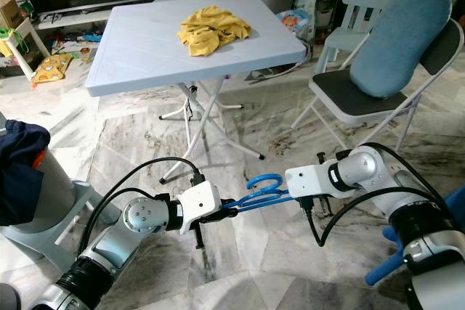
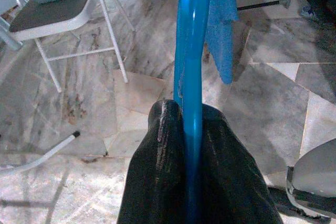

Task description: Hang hanger

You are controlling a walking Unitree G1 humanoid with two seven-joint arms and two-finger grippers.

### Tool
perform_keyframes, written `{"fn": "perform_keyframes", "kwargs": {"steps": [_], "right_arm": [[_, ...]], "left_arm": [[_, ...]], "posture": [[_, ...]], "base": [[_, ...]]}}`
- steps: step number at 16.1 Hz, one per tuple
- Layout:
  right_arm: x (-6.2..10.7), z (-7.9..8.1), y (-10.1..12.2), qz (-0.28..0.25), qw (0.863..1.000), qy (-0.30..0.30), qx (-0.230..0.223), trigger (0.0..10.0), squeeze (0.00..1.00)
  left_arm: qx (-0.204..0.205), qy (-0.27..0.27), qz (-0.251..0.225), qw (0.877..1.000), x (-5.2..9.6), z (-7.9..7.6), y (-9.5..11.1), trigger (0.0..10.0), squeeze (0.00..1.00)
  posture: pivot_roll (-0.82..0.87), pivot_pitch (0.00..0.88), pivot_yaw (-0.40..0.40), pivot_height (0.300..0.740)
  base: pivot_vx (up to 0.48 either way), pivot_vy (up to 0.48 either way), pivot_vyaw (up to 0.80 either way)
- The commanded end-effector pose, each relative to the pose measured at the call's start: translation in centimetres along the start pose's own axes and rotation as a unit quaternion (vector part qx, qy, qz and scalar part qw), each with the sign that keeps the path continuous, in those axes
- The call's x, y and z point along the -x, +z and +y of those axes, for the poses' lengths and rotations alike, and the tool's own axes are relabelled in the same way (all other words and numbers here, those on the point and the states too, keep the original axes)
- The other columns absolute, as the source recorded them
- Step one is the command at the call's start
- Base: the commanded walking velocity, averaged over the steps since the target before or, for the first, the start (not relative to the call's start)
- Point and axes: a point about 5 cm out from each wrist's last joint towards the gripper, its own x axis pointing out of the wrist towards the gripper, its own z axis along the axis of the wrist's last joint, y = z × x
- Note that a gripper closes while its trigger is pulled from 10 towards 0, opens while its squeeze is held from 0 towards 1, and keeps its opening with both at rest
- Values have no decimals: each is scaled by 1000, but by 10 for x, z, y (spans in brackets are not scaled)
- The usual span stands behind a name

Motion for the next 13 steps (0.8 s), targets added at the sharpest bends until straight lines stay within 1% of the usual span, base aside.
{"fn": "perform_keyframes", "kwargs": {"steps": [1, 3, 7, 9, 10, 13], "right_arm": [[5, -9, 2, 3, 1000, -18, 6, 0, 0], [5, -8, -1, 9, 1000, -21, 5, 0, 0], [3, -9, -6, 26, 999, -27, 5, 0, 0], [2, -10, -8, 34, 999, -34, 6, 0, 0], [0, -13, -9, 42, 998, -51, 5, 0, 0], [-2, -13, -16, 63, 995, -75, 5, 0, 0]], "left_arm": [[-1, 5, -6, 1000, 1, 5, 3, 10000, 1000], [-8, 13, -18, 1000, 6, 7, 5, 10000, 1000], [-21, 13, -14, 1000, 21, 15, 8, 10000, 1000], [-28, 24, -18, 999, 25, 20, 11, 10000, 1000], [-17, 39, -32, 999, 29, 24, 15, 10000, 1000], [17, 78, -59, 995, 40, 25, 19, 10000, 1000]], "posture": [[-155, 0, 61, 740], [-154, 0, 59, 740], [-144, 0, 51, 740], [-142, 0, 49, 740], [-142, 0, 49, 740], [-141, 0, 48, 740]], "base": [[0, 0, 0], [0, 0, 0], [0, 0, 0], [0, 0, 0], [0, 0, 0], [0, 0, 0]]}}
